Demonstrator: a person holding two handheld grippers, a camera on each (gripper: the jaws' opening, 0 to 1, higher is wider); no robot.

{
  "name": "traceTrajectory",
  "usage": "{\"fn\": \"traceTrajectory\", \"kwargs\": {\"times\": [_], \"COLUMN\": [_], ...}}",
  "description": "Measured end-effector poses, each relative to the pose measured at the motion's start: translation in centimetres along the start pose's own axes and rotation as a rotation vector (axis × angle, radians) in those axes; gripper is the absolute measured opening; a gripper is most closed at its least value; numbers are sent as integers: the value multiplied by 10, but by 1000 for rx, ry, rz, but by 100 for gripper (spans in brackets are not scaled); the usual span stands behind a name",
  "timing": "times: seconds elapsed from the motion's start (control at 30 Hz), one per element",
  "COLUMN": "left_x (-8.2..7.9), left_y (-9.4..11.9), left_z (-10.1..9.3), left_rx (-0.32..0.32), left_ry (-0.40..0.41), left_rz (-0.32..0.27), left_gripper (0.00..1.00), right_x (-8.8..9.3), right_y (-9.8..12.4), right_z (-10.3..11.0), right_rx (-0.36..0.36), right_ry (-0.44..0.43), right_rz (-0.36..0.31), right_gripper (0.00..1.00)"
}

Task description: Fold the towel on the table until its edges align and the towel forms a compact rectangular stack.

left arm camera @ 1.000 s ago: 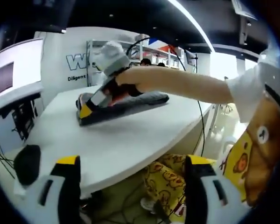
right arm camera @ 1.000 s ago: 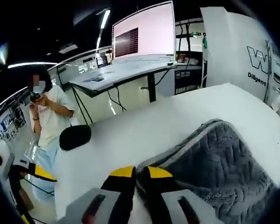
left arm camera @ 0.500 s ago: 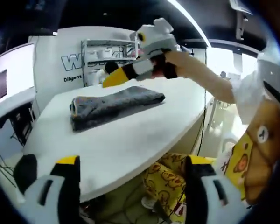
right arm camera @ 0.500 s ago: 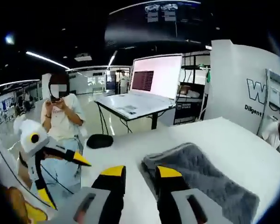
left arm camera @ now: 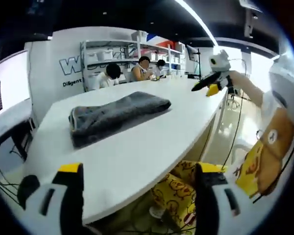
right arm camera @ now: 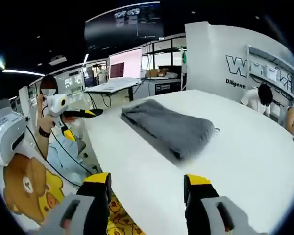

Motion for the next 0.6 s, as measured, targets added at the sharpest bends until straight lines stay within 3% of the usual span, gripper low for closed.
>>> {"fn": "traceTrajectory", "kwargs": {"times": [0.1, 0.27, 0.47, 0.6], "left_x": [0, 6, 10, 5], "left_y": [2, 7, 15, 20], "left_z": [-4, -3, 3, 8], "left_rx": [16, -11, -51, -79], "left_ry": [-3, -3, 2, -1], "left_rz": [13, 53, 91, 84], "left_gripper": [99, 99, 99, 99], "right_x": [26, 49, 56, 60], "right_y": [12, 18, 22, 20], "right_z": [-2, 0, -4, -5], "right_rx": [29, 7, 2, -8], "right_ry": [7, -30, -45, -48], "right_rz": [41, 40, 36, 69], "right_gripper": [79, 88, 91, 99]}}
Point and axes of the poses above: the point that each gripper's makers call its tool centre point, and the gripper's own axes: y roughly backward along the fingers, z roughly to its left, x roughly out of its underside, the point moved 4 cm from there along y, roughly backward along the fingers, and after that the axes turned 14 degrees about -x, right-handed, at the moved point
